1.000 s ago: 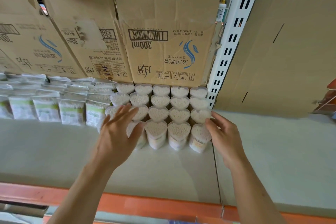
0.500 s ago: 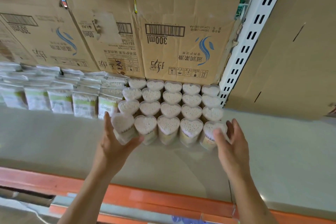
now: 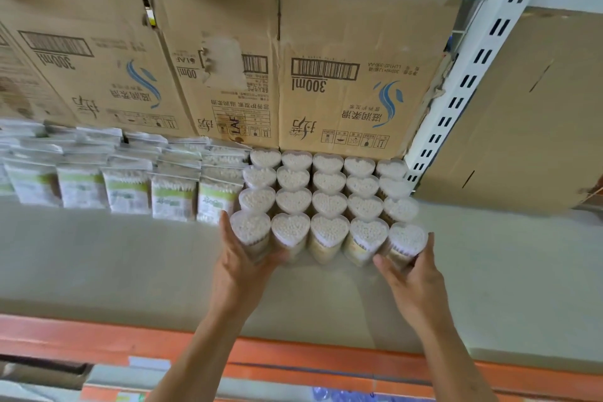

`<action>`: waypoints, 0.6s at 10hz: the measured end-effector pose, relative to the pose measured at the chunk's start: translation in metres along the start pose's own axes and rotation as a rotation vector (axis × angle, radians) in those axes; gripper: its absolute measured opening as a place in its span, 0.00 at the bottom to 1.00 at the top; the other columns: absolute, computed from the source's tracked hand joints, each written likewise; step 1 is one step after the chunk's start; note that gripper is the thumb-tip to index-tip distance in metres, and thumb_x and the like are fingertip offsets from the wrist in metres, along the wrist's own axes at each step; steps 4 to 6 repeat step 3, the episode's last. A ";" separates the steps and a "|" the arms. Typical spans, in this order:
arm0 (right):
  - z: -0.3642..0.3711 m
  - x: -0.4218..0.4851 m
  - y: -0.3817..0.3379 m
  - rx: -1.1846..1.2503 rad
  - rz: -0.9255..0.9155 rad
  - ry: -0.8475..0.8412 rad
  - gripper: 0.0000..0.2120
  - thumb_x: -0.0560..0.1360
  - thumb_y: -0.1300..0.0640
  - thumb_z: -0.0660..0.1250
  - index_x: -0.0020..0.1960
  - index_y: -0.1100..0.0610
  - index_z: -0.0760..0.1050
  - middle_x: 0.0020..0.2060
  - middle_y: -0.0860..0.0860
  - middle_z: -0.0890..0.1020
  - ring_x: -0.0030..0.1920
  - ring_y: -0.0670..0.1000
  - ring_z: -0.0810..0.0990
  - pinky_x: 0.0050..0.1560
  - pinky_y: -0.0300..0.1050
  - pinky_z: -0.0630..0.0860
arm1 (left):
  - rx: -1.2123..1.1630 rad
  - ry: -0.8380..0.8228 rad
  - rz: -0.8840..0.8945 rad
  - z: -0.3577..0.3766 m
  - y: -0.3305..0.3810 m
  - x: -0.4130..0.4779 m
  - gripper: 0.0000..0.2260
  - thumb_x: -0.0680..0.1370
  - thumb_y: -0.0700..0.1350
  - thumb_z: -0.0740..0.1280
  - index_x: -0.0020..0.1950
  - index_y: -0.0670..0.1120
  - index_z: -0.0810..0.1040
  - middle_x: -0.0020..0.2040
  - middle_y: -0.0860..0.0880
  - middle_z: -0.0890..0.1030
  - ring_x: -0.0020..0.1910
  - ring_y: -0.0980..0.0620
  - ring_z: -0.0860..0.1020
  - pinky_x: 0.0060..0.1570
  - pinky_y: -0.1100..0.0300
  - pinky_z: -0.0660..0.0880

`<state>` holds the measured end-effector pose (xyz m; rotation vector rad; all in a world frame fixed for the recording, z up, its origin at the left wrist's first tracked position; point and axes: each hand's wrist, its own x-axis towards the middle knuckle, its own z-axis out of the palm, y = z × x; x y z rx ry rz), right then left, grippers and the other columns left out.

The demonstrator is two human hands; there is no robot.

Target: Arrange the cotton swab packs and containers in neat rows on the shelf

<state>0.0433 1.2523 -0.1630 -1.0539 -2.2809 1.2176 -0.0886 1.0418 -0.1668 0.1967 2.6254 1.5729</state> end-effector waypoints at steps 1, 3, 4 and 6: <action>0.003 -0.014 -0.008 -0.031 -0.012 0.090 0.53 0.68 0.35 0.69 0.78 0.58 0.44 0.75 0.54 0.62 0.74 0.52 0.62 0.68 0.42 0.60 | 0.049 -0.047 0.038 -0.009 -0.002 -0.003 0.55 0.62 0.58 0.77 0.78 0.45 0.46 0.71 0.43 0.68 0.66 0.41 0.71 0.52 0.56 0.69; 0.021 -0.037 -0.034 -0.187 -0.310 0.382 0.30 0.78 0.49 0.63 0.74 0.63 0.61 0.75 0.62 0.59 0.75 0.62 0.56 0.70 0.56 0.60 | 0.157 -0.055 0.210 -0.039 0.002 -0.011 0.48 0.68 0.64 0.67 0.78 0.48 0.44 0.78 0.47 0.51 0.77 0.49 0.51 0.71 0.51 0.58; 0.021 -0.037 -0.034 -0.187 -0.310 0.382 0.30 0.78 0.49 0.63 0.74 0.63 0.61 0.75 0.62 0.59 0.75 0.62 0.56 0.70 0.56 0.60 | 0.157 -0.055 0.210 -0.039 0.002 -0.011 0.48 0.68 0.64 0.67 0.78 0.48 0.44 0.78 0.47 0.51 0.77 0.49 0.51 0.71 0.51 0.58; 0.021 -0.037 -0.034 -0.187 -0.310 0.382 0.30 0.78 0.49 0.63 0.74 0.63 0.61 0.75 0.62 0.59 0.75 0.62 0.56 0.70 0.56 0.60 | 0.157 -0.055 0.210 -0.039 0.002 -0.011 0.48 0.68 0.64 0.67 0.78 0.48 0.44 0.78 0.47 0.51 0.77 0.49 0.51 0.71 0.51 0.58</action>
